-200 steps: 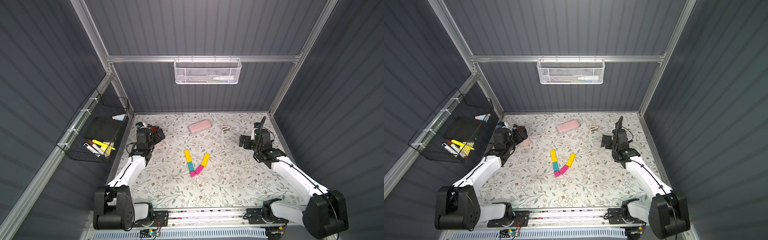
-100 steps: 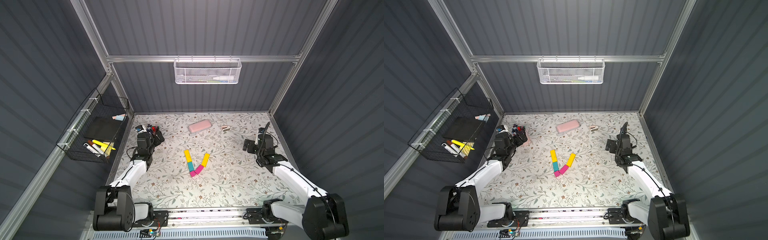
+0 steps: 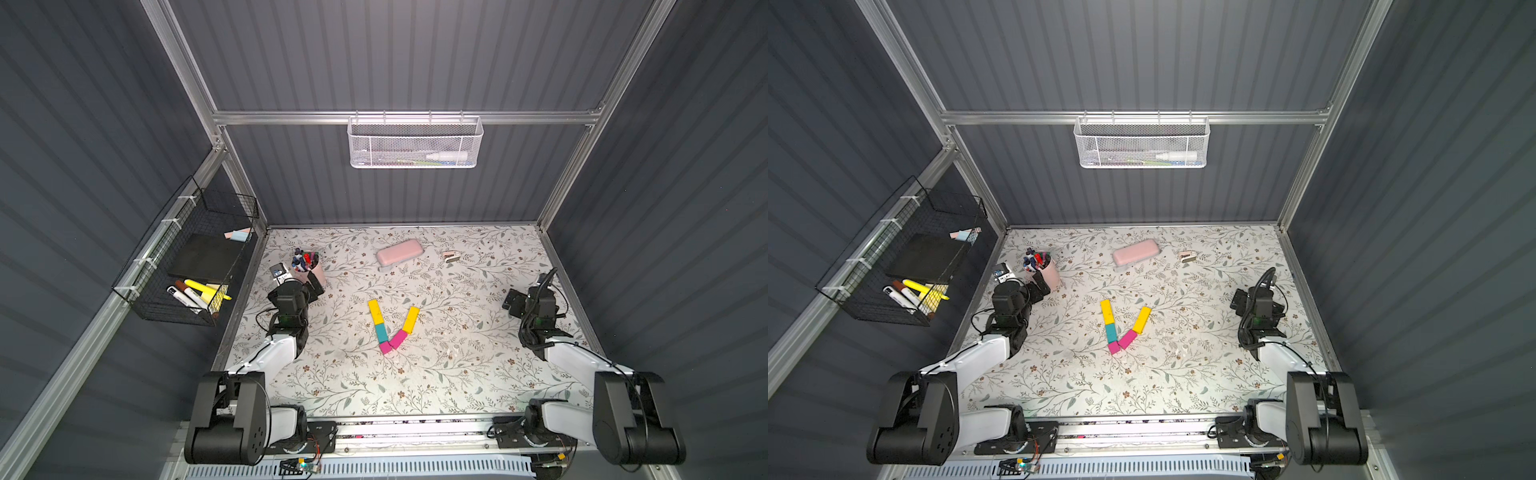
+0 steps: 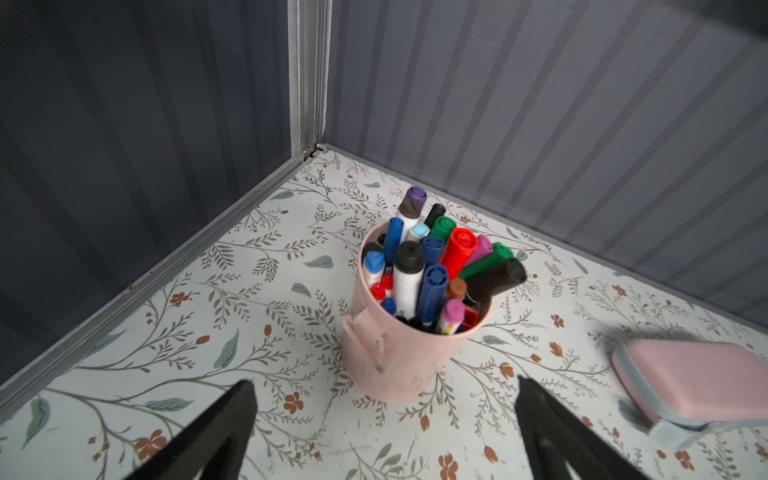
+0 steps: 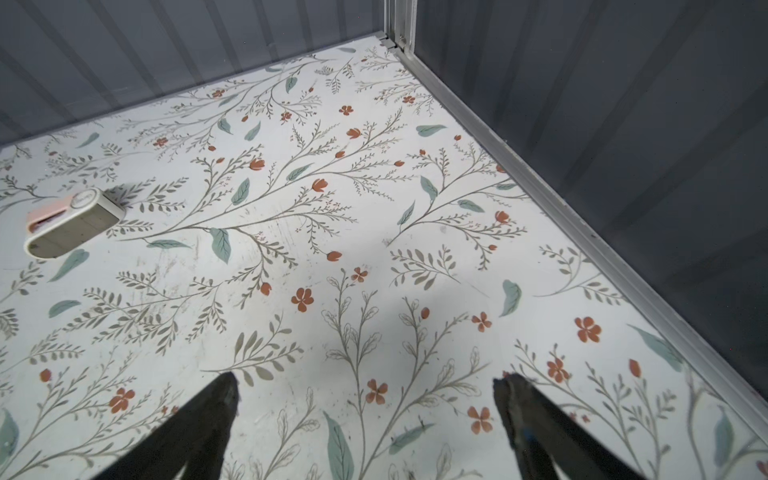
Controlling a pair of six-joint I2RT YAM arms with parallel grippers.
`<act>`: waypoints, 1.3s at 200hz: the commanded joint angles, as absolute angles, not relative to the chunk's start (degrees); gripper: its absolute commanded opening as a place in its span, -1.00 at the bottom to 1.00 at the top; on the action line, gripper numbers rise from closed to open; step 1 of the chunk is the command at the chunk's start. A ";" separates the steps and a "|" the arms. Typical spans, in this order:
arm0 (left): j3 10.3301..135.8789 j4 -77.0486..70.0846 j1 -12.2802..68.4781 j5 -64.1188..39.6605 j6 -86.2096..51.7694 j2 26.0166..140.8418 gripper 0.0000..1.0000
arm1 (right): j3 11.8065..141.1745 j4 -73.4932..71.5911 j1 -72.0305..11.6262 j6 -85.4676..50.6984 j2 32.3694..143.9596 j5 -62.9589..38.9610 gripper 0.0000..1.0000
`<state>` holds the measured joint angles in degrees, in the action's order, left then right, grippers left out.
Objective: Assemble the letter v with building blocks
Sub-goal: Reset both arms
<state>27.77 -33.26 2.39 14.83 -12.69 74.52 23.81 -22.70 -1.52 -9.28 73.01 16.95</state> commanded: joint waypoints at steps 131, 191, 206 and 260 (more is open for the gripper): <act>19.31 -70.03 8.87 20.35 1.20 96.39 0.99 | 25.05 -42.65 -0.35 -0.13 86.49 0.80 0.98; 22.63 -64.39 6.67 17.93 -0.85 97.65 0.99 | 25.31 -41.48 -0.18 -0.35 86.02 0.70 0.98; 22.74 -64.23 6.46 17.84 -1.06 97.64 0.99 | 25.31 -41.49 -0.18 -0.35 86.05 0.70 0.98; 22.85 -63.28 5.88 17.75 -1.91 97.38 0.99 | 25.31 -41.53 -0.18 -0.35 86.09 0.70 0.98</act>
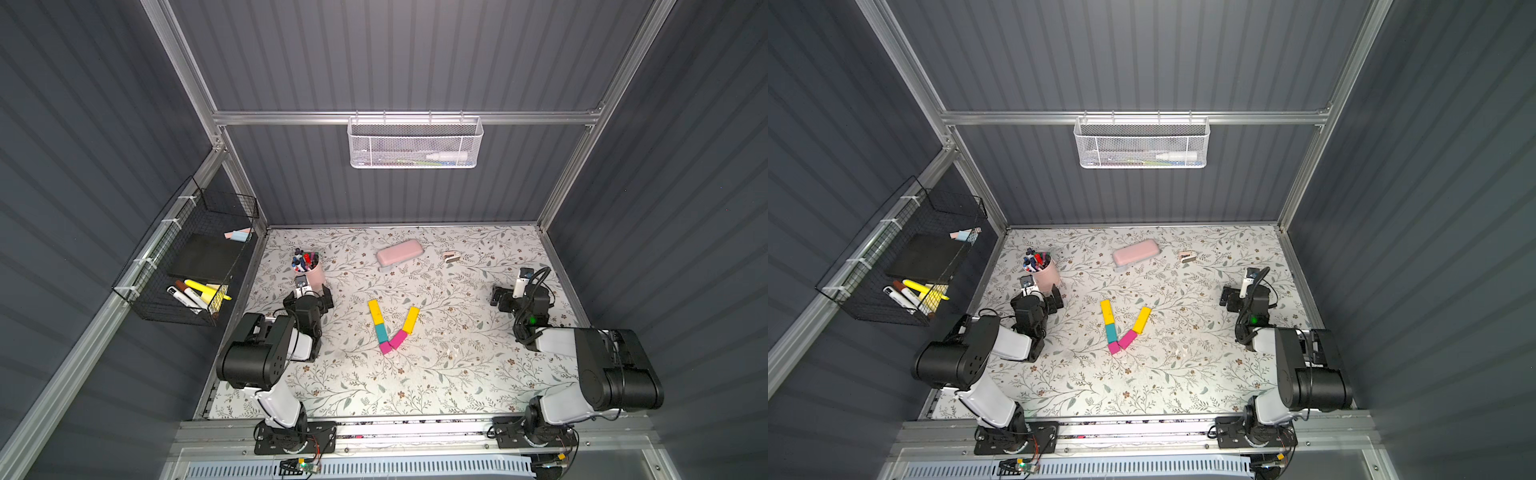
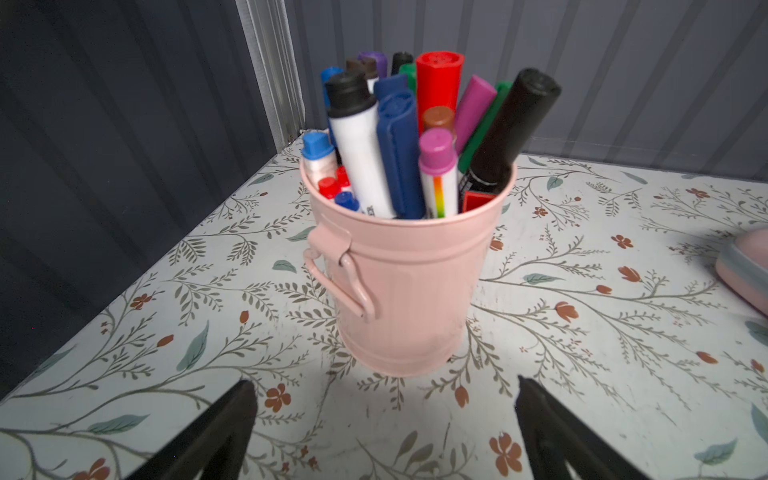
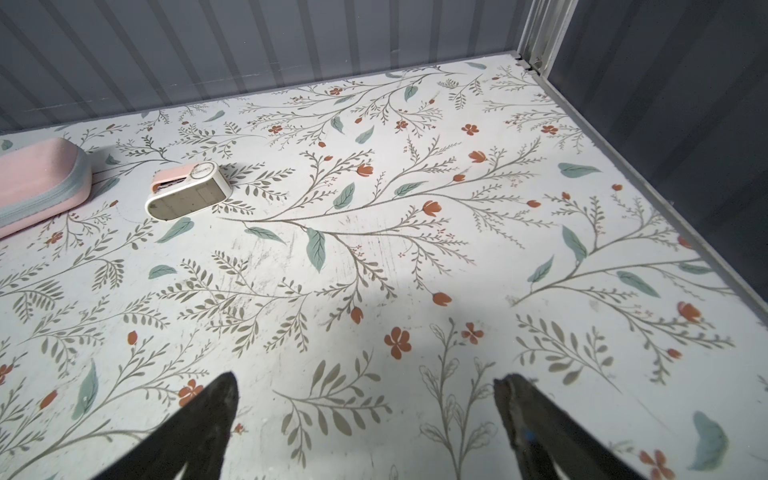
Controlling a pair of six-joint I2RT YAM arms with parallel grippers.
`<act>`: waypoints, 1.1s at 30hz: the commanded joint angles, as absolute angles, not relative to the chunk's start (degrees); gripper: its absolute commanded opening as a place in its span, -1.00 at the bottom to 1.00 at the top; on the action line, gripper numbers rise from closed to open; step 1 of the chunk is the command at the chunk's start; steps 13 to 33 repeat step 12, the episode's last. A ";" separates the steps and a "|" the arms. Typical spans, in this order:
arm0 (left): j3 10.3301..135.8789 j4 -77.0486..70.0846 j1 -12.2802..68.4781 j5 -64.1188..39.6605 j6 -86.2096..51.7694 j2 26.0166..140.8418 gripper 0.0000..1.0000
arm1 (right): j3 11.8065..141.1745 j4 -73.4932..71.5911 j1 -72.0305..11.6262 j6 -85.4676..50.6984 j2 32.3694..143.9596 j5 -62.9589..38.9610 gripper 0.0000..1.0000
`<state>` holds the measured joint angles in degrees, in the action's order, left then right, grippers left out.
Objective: Assemble the letter v with building blocks
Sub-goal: Reset both arms
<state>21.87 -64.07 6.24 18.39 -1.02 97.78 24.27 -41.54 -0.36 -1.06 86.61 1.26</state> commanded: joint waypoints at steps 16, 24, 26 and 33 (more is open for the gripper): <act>22.68 -63.40 5.81 17.84 -2.01 97.29 0.99 | 25.50 -41.21 -0.18 -0.41 86.17 0.70 0.98; 22.68 -63.40 5.81 17.84 -2.01 97.29 0.99 | 25.50 -41.21 -0.18 -0.41 86.17 0.70 0.98; 22.68 -63.40 5.81 17.84 -2.01 97.29 0.99 | 25.50 -41.21 -0.18 -0.41 86.17 0.70 0.98; 22.68 -63.40 5.81 17.84 -2.01 97.29 0.99 | 25.50 -41.21 -0.18 -0.41 86.17 0.70 0.98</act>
